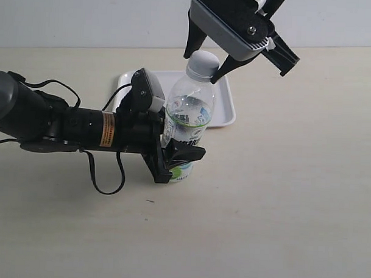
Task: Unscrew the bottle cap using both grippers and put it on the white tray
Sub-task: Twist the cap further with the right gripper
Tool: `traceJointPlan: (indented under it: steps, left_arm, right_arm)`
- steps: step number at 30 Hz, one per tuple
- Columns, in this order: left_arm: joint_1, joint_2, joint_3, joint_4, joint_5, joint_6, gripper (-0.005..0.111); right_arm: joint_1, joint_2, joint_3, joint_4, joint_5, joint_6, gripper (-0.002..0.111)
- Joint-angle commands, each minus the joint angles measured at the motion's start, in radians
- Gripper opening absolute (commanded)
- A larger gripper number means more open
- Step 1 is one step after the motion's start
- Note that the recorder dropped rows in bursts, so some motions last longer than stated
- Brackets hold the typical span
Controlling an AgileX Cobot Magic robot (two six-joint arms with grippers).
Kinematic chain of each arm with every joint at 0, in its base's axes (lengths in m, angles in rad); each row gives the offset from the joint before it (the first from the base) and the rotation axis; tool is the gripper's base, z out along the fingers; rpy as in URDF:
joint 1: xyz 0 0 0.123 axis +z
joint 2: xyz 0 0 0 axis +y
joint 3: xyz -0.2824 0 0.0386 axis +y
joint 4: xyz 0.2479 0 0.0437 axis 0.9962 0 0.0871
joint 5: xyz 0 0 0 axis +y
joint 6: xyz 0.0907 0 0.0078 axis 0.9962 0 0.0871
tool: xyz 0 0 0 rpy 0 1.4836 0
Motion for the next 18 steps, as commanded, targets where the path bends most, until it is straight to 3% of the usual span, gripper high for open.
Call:
traceJointPlan:
  steps: [1,14,18]
  left_arm:
    - [0.0,-0.006,0.0,-0.015,-0.026,-0.013,0.0]
    - [0.0,-0.006,0.0,-0.015,-0.026,-0.013,0.0]
    - [0.0,-0.006,0.0,-0.015,-0.026,-0.013,0.0]
  right_arm:
    - [0.001,-0.005,0.015,-0.013,0.0,-0.014,0.0]
    - [0.001,-0.019,0.015,-0.002,0.002,-0.007,0.0]
    - [0.001,-0.019,0.015,-0.002,0.017,0.027,0.011]
